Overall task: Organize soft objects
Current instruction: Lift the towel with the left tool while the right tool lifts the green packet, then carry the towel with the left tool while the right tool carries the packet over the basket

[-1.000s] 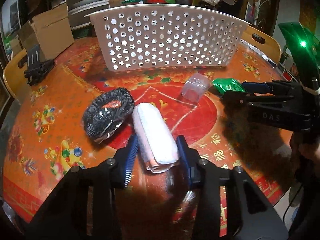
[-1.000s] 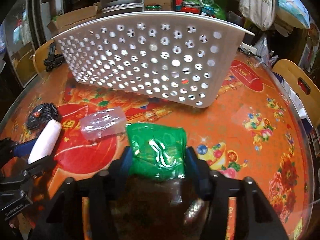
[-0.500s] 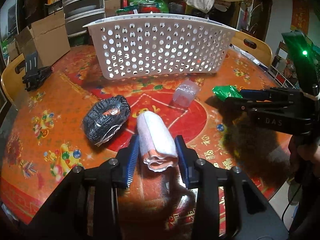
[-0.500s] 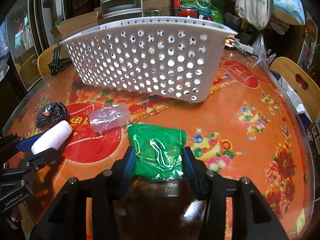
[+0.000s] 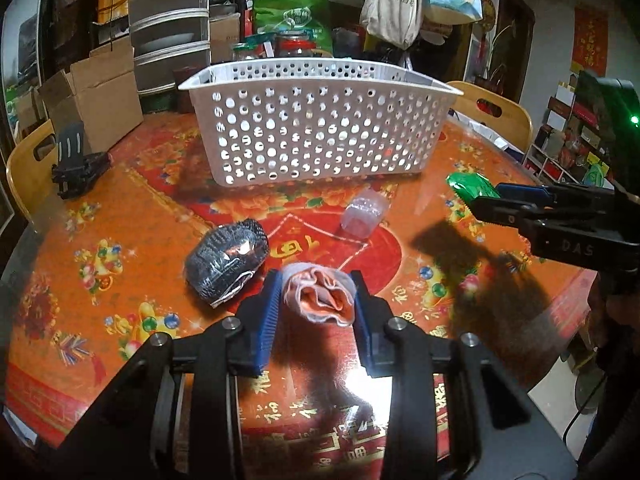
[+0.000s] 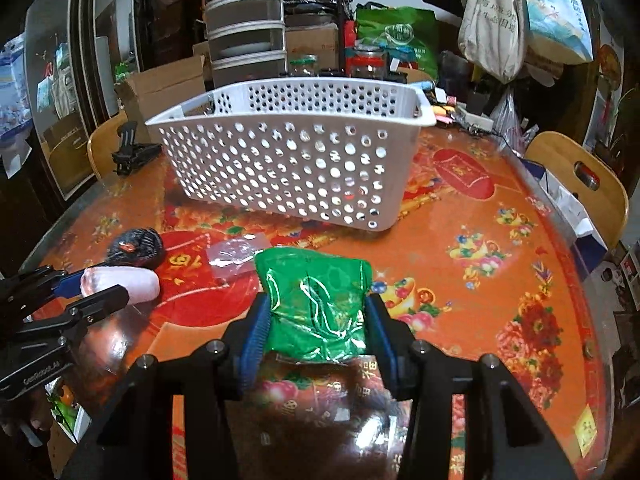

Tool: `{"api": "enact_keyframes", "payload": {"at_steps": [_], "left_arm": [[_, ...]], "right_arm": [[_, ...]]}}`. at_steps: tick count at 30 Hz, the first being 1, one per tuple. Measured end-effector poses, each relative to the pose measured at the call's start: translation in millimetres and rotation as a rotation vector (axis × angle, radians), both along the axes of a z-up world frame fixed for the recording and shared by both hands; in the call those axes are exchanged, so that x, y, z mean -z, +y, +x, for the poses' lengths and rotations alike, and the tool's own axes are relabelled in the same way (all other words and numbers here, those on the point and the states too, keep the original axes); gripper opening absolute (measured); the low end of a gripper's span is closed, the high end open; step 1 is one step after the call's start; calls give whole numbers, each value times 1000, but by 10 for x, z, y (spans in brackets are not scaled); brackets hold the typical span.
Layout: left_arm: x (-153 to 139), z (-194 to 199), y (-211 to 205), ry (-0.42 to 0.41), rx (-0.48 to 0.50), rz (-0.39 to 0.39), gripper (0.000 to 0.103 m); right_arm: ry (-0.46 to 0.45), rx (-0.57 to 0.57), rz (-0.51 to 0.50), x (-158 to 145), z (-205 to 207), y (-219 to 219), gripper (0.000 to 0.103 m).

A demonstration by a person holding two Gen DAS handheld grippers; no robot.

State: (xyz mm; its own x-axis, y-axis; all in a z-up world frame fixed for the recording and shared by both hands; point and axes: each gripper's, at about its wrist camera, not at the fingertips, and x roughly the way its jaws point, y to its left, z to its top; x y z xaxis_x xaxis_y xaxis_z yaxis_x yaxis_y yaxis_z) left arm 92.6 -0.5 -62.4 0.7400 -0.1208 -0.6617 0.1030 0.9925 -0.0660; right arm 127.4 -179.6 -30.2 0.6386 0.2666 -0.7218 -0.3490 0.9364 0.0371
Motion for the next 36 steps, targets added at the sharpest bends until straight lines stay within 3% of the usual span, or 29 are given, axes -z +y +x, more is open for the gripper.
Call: {"api": "enact_keyframes", "payload": {"at_steps": [14,24,36], "left_arm": [[-272,-50,178,-43,-7,-48,30],[-788,11,211,-116,2,-30,30],[-1475,523,397,-144,20,-98,30]], "right_arm": [[-34,-19,10,-202,-39,-1,48],[-99,-31,-1,-551,-2,23,48],[-152,-25,12,-995,344,74,48]]}}
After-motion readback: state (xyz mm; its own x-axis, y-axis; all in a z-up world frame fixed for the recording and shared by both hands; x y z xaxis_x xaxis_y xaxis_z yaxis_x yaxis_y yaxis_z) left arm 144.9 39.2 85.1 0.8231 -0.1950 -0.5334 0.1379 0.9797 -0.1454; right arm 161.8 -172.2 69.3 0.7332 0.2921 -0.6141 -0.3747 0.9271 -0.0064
